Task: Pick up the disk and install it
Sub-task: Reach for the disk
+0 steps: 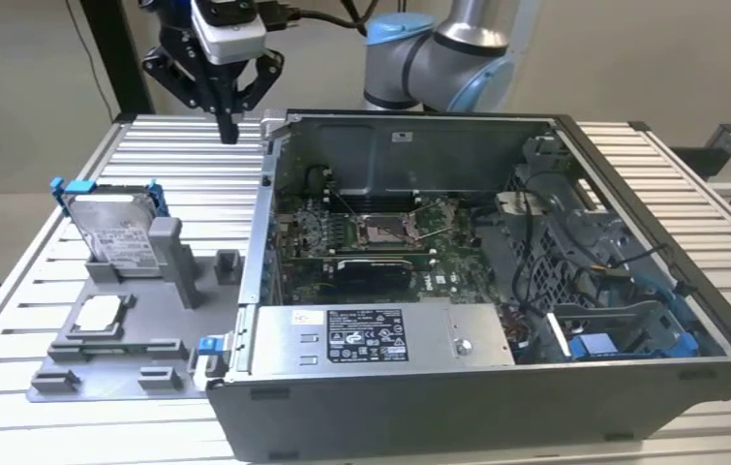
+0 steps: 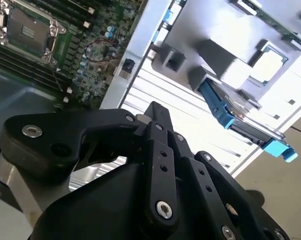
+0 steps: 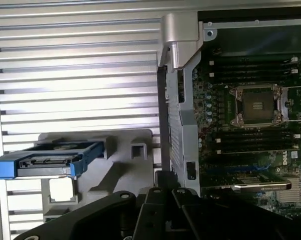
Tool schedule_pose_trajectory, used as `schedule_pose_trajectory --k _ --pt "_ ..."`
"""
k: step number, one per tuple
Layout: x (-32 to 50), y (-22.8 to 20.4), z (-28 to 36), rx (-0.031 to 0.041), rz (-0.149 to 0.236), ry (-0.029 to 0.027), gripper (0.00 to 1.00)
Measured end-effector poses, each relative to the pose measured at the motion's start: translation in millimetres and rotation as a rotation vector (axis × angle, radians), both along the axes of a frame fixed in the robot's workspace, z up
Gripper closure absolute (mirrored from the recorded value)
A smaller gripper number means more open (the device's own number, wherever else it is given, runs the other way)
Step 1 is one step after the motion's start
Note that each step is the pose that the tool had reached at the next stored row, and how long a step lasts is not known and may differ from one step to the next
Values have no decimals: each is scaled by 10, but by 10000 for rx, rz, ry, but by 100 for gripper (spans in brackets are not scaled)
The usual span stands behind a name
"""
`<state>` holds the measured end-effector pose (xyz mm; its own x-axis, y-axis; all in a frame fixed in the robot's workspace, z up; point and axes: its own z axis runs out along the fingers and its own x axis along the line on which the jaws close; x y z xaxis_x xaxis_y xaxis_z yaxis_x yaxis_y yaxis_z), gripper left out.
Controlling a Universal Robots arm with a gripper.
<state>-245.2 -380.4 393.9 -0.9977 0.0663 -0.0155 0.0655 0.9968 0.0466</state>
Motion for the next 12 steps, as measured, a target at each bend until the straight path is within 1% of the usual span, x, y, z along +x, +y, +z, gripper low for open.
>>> schedule_pose_trajectory --k 12 --pt "-317 0 0 0 1 1 100"
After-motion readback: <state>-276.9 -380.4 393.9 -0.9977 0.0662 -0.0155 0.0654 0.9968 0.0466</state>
